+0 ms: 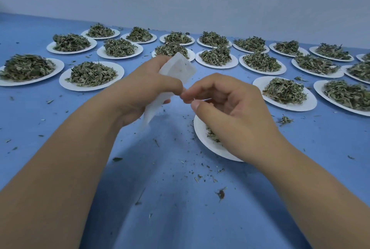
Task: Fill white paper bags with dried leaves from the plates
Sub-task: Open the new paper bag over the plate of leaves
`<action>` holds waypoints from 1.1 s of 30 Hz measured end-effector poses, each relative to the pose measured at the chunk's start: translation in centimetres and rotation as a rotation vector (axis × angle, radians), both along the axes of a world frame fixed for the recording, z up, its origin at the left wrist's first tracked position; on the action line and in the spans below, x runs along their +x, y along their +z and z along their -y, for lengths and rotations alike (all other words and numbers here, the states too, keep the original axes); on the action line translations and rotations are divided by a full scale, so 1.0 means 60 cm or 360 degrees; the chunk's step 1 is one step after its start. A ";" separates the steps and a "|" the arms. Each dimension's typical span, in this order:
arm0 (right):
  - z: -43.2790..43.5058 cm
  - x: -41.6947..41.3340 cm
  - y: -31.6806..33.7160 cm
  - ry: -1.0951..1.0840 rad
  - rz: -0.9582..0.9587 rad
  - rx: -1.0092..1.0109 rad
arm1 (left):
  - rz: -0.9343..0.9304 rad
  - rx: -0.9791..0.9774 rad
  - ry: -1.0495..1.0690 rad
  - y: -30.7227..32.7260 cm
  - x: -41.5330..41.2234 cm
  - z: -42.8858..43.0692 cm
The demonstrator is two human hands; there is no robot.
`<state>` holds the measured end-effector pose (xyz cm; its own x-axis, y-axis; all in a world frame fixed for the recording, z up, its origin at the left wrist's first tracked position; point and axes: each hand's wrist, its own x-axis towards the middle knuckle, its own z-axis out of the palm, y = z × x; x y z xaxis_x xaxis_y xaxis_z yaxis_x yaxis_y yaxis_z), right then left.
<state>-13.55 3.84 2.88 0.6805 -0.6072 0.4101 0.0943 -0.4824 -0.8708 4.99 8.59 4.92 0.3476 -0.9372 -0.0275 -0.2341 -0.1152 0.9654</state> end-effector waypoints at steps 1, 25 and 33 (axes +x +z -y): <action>-0.001 0.002 -0.001 -0.0010 -0.0015 -0.0013 | -0.0085 -0.0013 -0.0089 0.002 0.003 -0.003; -0.022 0.007 -0.018 -0.0083 -0.0282 -0.0604 | 0.0104 0.0014 -0.0634 0.001 -0.004 -0.027; -0.028 0.006 -0.021 0.0087 -0.0323 -0.0837 | -0.0064 -0.0082 -0.0340 0.000 -0.007 -0.019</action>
<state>-13.20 5.53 1.61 0.8018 -0.3182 0.5058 -0.0129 -0.8555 -0.5177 4.59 9.70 4.90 0.1407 -0.9900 0.0123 -0.2088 -0.0175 0.9778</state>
